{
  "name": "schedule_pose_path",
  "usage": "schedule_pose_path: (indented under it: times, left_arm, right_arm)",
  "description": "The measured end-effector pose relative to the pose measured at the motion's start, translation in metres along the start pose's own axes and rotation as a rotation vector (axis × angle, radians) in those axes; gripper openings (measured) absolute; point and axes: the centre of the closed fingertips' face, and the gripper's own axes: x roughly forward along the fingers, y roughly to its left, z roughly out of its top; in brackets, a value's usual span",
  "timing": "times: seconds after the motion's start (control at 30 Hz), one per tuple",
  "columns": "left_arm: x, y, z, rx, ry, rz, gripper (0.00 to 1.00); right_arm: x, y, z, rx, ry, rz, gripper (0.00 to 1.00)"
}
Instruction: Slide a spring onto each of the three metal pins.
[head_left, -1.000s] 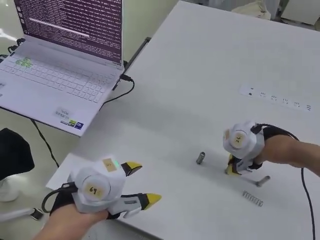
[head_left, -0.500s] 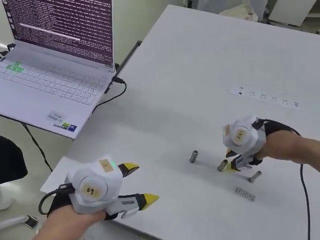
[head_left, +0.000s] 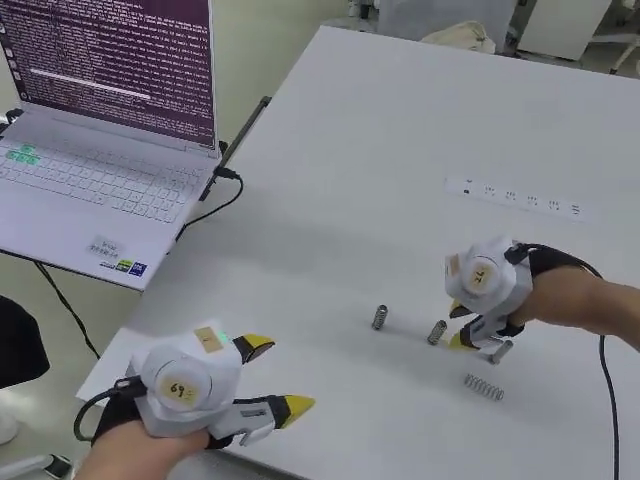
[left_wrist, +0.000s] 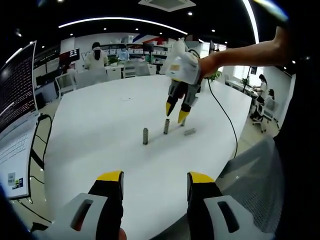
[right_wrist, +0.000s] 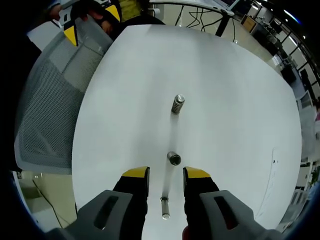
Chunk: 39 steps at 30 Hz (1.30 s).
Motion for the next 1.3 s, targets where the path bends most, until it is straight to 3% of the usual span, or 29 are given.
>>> schedule_pose_path:
  times: [0.57, 0.93, 1.3]
  left_arm:
    - [0.003, -0.011, 0.005, 0.006, -0.006, -0.014, 0.46]
    - [0.006, -0.015, 0.007, 0.003, -0.008, -0.018, 0.46]
    - [0.007, -0.016, 0.010, 0.004, -0.011, -0.021, 0.46]
  right_arm:
    - [-0.013, 0.007, -0.013, 0.132, -0.078, -0.088, 0.27]
    - [-0.023, 0.010, -0.011, 0.311, -0.214, -0.160, 0.30]
    - [-0.026, 0.021, -0.015, 0.424, -0.294, -0.198, 0.31]
